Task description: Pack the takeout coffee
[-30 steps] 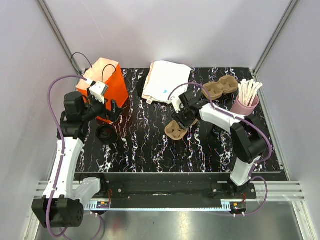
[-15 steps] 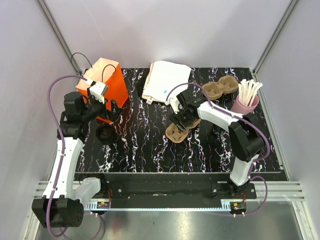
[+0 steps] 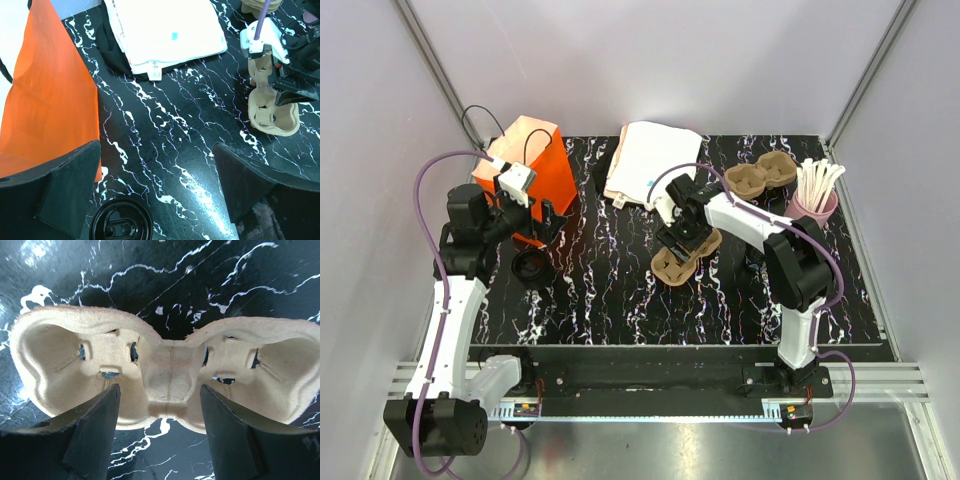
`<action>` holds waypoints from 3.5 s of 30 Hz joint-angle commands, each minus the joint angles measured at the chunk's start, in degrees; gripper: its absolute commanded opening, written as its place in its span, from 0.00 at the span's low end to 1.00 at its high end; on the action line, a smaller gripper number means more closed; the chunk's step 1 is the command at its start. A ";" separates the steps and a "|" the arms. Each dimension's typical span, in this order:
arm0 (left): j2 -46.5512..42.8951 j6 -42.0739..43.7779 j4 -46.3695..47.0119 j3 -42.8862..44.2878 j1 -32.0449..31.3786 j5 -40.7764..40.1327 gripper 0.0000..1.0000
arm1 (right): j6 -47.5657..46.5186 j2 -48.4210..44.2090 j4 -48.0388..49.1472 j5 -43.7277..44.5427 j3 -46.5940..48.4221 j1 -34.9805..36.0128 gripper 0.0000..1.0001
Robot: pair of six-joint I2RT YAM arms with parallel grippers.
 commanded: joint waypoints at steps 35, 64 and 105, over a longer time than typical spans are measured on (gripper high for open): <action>-1.13 0.22 2.75 -0.29 0.26 -0.18 0.99 | -1.18 3.50 0.95 2.44 4.03 0.58 0.52; 3.70 8.57 3.97 13.59 -0.35 -15.82 0.99 | -1.18 -12.41 -2.91 10.09 13.87 0.58 0.40; 21.81 14.20 8.64 17.02 -0.71 -5.02 0.00 | -2.06 -24.54 -3.79 15.45 22.75 0.58 0.43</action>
